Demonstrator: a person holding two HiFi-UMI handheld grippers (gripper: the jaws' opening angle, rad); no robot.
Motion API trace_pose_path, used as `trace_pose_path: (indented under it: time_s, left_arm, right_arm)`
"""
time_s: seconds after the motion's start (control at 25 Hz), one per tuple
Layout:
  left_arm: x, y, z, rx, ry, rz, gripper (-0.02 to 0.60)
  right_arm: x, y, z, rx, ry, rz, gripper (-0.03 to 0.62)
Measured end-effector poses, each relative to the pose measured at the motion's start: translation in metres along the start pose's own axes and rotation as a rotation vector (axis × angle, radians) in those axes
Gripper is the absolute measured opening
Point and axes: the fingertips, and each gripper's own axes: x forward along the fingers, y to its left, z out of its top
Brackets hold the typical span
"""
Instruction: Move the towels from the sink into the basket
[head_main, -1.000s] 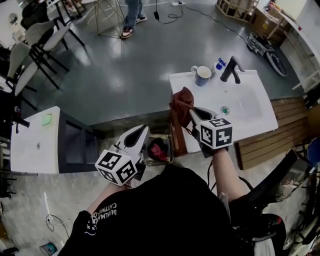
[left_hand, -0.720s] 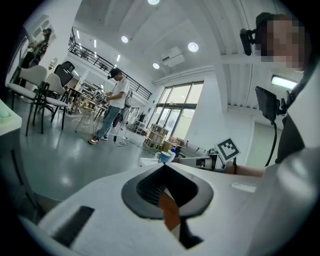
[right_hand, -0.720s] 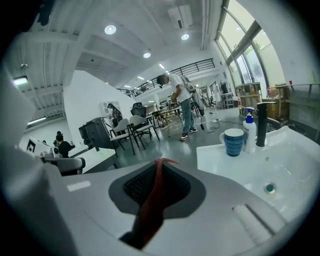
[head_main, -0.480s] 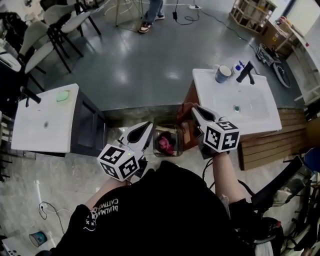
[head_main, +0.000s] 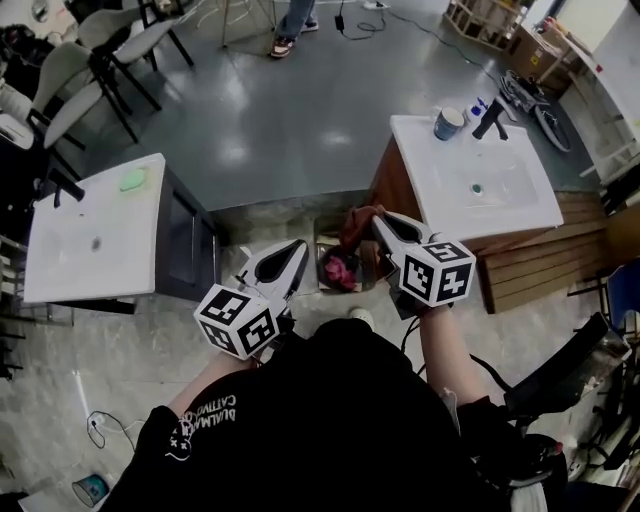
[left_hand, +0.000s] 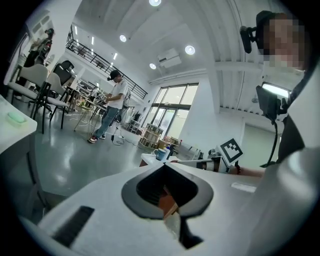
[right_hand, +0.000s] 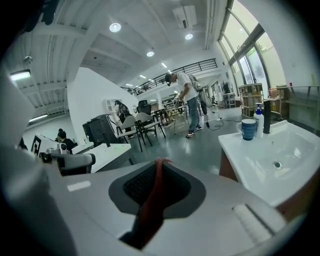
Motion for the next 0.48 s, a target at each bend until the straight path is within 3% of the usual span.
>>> trace_pose_path:
  time_s: [0.48]
  left_arm:
    - [-0.042, 0.012, -0.015, -0.038, 0.016, -0.032, 0.001]
  right_arm:
    - [-0.001, 0.045, -0.038, 0.029, 0.041, -0.034, 0.048]
